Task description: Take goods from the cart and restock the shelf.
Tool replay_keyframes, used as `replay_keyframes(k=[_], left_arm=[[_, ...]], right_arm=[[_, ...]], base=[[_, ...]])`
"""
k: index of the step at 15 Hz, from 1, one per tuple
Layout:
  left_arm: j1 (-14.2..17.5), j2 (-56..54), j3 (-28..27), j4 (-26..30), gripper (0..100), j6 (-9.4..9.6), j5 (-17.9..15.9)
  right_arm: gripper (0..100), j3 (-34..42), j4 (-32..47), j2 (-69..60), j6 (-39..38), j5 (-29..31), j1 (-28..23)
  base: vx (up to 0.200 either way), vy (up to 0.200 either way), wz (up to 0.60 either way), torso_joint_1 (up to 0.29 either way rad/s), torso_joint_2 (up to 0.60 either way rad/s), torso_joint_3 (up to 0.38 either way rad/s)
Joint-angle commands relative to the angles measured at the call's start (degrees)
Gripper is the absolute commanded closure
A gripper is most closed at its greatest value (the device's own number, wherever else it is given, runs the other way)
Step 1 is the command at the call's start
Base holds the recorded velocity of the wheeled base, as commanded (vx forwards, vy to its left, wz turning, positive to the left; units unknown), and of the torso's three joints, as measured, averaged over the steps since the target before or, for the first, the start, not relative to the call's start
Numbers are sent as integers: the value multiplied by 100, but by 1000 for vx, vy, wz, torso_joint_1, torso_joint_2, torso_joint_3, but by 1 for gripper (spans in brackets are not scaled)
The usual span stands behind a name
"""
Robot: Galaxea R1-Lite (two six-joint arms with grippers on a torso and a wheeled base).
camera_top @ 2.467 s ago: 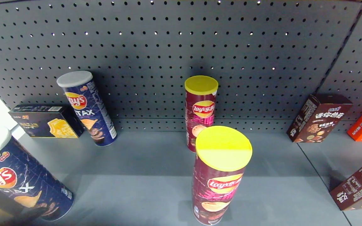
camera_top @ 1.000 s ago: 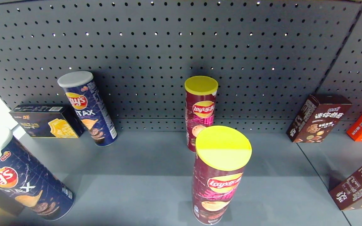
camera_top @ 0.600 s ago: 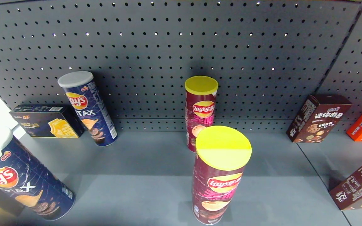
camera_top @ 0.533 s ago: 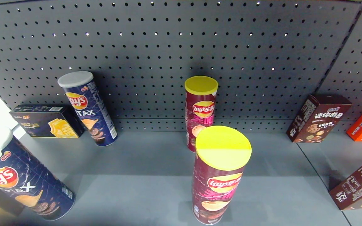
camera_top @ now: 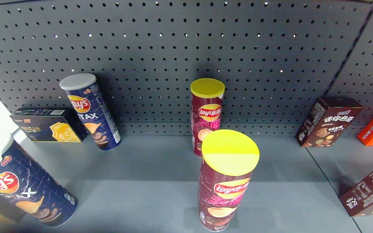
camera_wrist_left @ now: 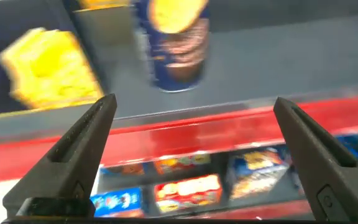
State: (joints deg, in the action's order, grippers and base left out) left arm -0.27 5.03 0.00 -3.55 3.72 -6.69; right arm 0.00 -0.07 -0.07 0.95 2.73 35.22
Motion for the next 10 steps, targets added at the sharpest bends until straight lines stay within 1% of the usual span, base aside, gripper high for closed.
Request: replay_keyframes(k=[1,3,5,6,7,8,9,10], left_arm=[[9,-460,0,-6,0,-91,19],[18,-460,0,-6,0,-433,19],[18,-460,0,-6,0,-512,28],[18,-451,0,-14,0,-635,28],[18,-460,0,-23,0,-802,-7],[18,-451,0,-23,0,-785,-69],[18,-451,0,-14,0,-741,10],[27,-451,0,-23,0,-829,660]], right_arm=[[0,0,-1,7,2,-1,3],[0,0,-1,7,2,-1,3],[0,0,-1,7,2,-1,3],[0,0,-1,7,2,-1,3],[0,0,-1,7,2,-1,3],[0,0,-1,7,2,-1,3],[0,0,-1,7,2,-1,3],[0,0,-1,7,2,-1,3]], base=[[0,0,0,0,0,0],[0,0,0,0,0,0],[0,0,0,0,0,0],[0,0,0,0,0,0],[0,0,0,0,0,0],[0,0,0,0,0,0],[0,0,0,0,0,0],[0,0,0,0,0,0]])
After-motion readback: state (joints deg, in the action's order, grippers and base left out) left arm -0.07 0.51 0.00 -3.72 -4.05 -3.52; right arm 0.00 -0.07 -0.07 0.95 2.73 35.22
